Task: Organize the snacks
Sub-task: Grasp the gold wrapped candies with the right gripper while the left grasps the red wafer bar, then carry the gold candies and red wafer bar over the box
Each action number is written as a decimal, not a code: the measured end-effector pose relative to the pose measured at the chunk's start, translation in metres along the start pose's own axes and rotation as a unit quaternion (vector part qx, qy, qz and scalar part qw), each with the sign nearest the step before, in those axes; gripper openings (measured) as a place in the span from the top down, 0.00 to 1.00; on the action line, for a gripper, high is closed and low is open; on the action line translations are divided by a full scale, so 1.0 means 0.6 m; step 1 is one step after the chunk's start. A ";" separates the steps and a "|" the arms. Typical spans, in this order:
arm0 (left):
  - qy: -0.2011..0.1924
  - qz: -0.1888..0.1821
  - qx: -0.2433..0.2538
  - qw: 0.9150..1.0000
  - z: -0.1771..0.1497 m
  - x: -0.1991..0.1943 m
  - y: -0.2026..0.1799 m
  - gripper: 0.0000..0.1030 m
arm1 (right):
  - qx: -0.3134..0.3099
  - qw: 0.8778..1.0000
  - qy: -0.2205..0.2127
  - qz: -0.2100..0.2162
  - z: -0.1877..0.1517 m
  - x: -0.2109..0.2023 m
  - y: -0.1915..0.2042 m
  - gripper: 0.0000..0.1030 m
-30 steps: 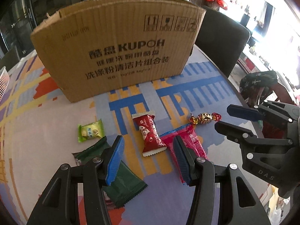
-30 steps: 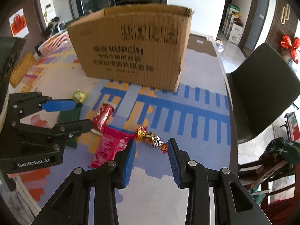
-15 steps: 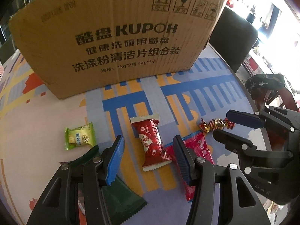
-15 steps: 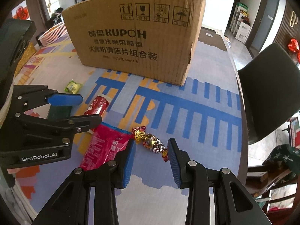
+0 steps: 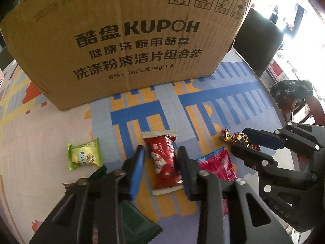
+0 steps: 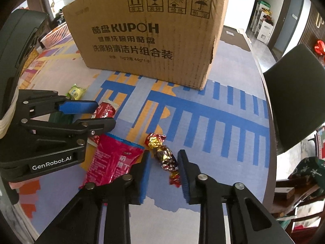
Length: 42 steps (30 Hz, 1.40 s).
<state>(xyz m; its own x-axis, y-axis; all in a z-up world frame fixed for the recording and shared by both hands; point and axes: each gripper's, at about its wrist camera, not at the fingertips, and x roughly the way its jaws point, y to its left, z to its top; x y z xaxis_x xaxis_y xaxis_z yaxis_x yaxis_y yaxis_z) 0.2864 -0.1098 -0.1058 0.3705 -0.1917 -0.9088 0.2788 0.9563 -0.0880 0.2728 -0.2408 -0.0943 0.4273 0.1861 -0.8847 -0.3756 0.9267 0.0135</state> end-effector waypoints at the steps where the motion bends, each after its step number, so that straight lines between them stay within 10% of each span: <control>1: 0.000 0.001 0.000 1.000 -0.001 0.000 0.002 0.76 | 0.003 1.000 0.000 0.002 0.000 0.001 0.001 0.77; 42: -0.151 -0.001 -0.011 0.989 0.002 -0.238 0.030 0.78 | 0.049 0.985 -0.165 -0.004 0.054 -0.201 0.060 0.82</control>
<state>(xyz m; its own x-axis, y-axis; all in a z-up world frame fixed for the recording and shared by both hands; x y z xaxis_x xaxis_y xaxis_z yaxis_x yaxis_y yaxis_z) 0.2396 -0.0655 0.0227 0.6183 -0.2466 -0.7463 0.2613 0.9600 -0.1006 0.2345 -0.2190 0.0280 0.6796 0.2602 -0.6859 -0.2969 0.9525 0.0672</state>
